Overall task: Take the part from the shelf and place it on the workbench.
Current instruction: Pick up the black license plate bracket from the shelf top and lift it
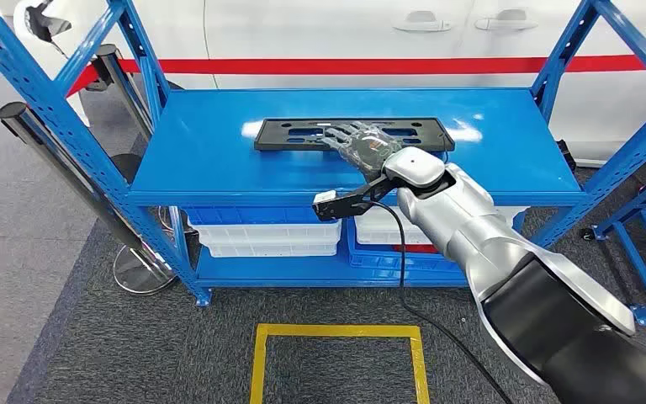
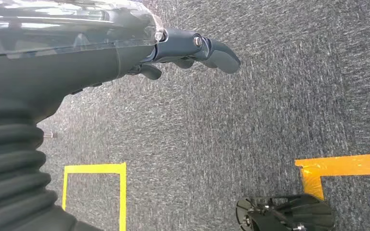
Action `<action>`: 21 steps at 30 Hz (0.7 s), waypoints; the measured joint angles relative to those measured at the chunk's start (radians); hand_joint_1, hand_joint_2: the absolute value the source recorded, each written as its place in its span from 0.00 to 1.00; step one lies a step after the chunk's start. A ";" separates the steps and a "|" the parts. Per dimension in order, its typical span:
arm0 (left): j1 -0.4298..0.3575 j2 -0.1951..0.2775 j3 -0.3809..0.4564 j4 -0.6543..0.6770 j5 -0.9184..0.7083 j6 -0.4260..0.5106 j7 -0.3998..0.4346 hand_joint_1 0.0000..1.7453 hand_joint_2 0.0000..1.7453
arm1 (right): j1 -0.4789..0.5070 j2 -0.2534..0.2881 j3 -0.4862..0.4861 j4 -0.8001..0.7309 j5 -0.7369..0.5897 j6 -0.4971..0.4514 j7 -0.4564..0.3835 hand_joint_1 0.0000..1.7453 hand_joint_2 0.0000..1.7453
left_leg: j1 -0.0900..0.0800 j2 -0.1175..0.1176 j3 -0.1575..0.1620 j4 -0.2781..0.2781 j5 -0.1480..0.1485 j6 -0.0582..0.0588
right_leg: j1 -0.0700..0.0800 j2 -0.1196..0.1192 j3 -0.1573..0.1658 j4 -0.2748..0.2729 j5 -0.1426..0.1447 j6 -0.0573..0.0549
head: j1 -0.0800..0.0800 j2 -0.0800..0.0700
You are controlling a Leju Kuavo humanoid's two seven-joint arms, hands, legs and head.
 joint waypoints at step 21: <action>-0.005 0.000 -0.007 0.000 -0.008 -0.020 0.024 0.00 1.00 | 0.049 -0.027 -0.139 0.007 -0.390 0.117 -0.172 0.00 1.00 | 0.000 0.000 0.000 0.001 0.000 0.000 | 0.000 0.000 0.000 0.000 0.000 0.000 | 0.000 0.000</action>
